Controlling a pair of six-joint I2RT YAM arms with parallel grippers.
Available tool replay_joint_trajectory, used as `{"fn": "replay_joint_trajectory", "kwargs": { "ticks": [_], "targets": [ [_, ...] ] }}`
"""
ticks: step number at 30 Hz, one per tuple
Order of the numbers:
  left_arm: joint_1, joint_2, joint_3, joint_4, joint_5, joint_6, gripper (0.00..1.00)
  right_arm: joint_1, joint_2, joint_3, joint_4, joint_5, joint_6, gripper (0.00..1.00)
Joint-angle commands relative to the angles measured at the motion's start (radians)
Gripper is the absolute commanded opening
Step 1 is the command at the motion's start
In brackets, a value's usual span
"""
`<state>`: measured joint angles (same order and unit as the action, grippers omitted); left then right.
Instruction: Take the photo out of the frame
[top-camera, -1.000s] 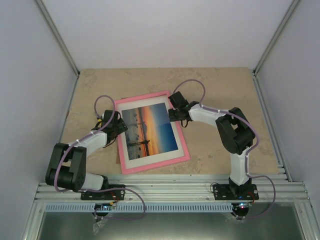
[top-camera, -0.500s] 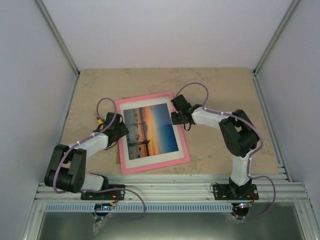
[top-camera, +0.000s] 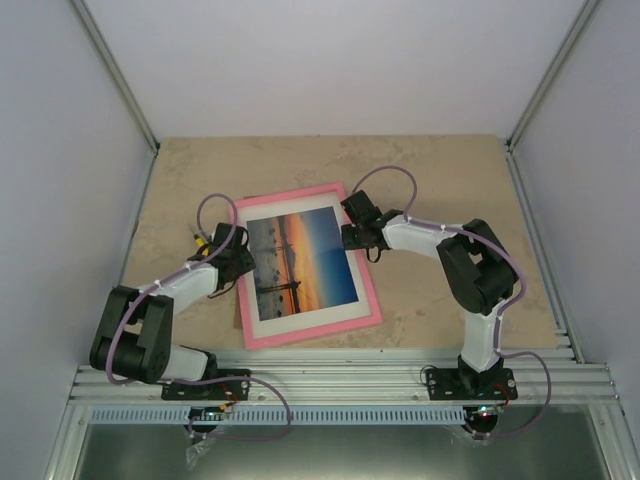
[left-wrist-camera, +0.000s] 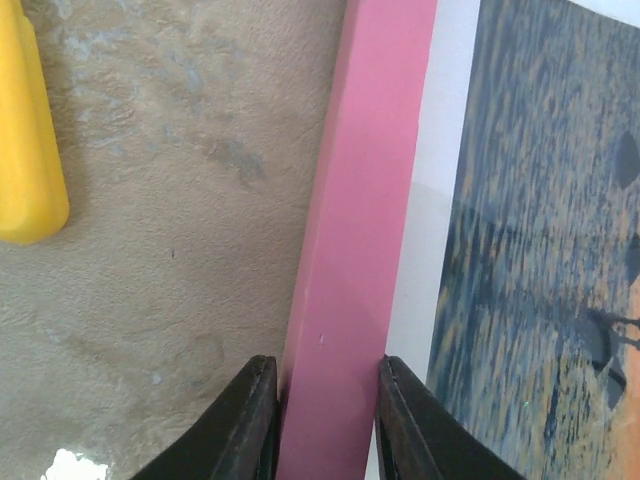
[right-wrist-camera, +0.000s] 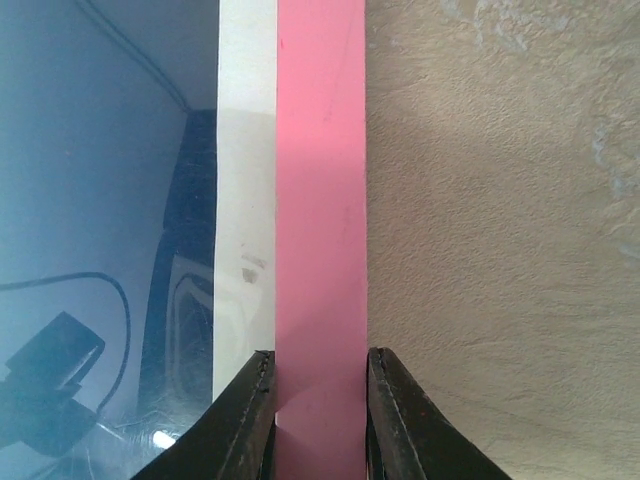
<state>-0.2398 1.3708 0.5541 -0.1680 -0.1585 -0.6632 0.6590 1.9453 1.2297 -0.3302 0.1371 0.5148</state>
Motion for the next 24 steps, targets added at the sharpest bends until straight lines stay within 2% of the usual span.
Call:
{"fn": "replay_joint_trajectory", "kwargs": {
  "ticks": [1, 9, 20, 24],
  "targets": [
    [0.001, 0.034, 0.063, -0.018, -0.049, -0.021, 0.2, 0.018, -0.03, 0.004, 0.023, -0.031, 0.049, 0.08],
    [-0.001, -0.02, 0.099, -0.05, -0.055, -0.038, 0.04, 0.025, -0.062, 0.022, 0.015, -0.043, 0.046, 0.05],
    [-0.021, -0.138, 0.112, -0.087, -0.067, -0.059, 0.01, 0.025, -0.119, 0.033, -0.017, 0.01, -0.005, 0.01],
    [-0.068, -0.141, 0.131, -0.082, -0.026, -0.074, 0.0, 0.014, -0.147, 0.032, -0.046, 0.058, -0.054, 0.0]
  ]
}}
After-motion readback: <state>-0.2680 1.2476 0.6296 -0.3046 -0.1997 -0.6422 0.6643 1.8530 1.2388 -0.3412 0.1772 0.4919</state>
